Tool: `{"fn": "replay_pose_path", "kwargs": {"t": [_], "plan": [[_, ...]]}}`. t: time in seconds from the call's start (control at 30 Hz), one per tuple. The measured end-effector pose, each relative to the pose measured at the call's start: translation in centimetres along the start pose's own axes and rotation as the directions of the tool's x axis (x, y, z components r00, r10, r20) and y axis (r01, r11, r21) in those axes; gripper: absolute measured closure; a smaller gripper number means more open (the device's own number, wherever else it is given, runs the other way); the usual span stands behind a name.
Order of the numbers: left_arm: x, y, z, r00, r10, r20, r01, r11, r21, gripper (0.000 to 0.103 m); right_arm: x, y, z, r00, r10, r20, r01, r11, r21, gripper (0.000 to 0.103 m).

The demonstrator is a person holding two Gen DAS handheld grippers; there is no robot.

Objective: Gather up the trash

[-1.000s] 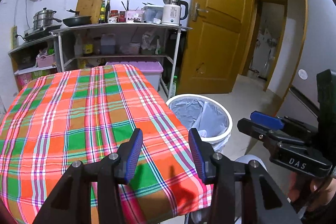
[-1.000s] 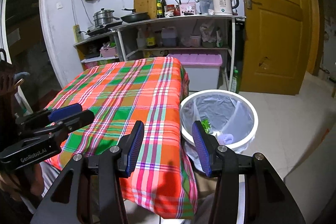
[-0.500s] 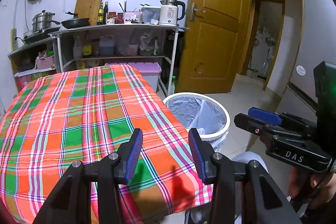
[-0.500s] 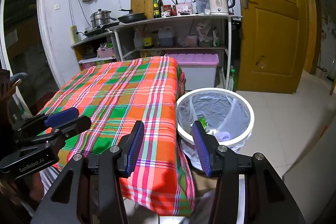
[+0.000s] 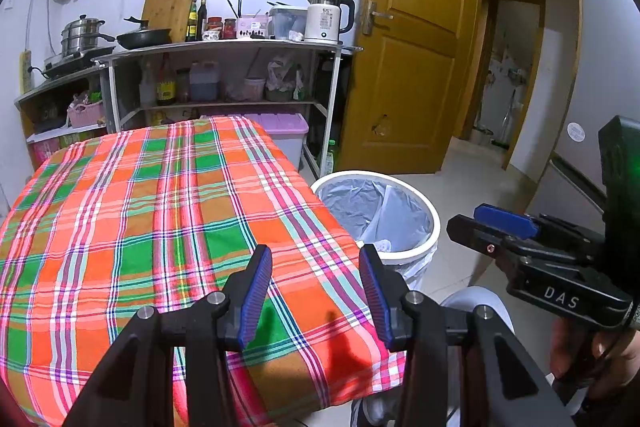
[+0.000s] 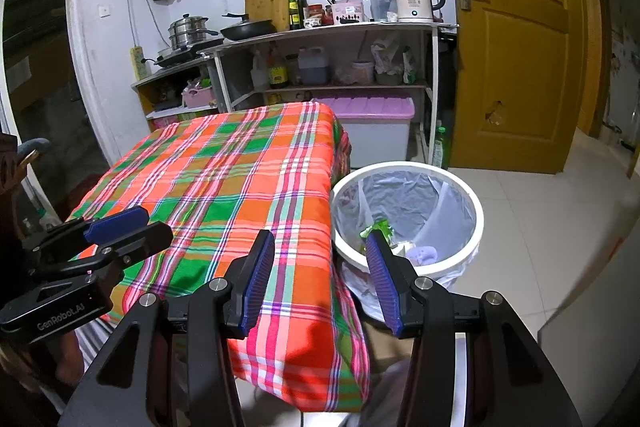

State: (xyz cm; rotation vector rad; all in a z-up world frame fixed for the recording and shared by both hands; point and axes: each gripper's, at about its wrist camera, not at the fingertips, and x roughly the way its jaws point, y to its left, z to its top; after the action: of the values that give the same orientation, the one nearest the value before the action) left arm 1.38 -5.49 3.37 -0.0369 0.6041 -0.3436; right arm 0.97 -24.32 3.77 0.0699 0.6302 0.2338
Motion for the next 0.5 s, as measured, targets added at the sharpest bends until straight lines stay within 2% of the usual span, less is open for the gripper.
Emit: {"fn": "replay_pose_path", "kwargs": {"t": [0.5], "plan": [[0.38,-0.11,-0.09,1.0,0.0,-0.007,0.0,1.0,0.001,0.058,0.16,-0.05,-0.13,1.0,-0.003,-0.007,0.003,1.0,0.002,0.054]]}}
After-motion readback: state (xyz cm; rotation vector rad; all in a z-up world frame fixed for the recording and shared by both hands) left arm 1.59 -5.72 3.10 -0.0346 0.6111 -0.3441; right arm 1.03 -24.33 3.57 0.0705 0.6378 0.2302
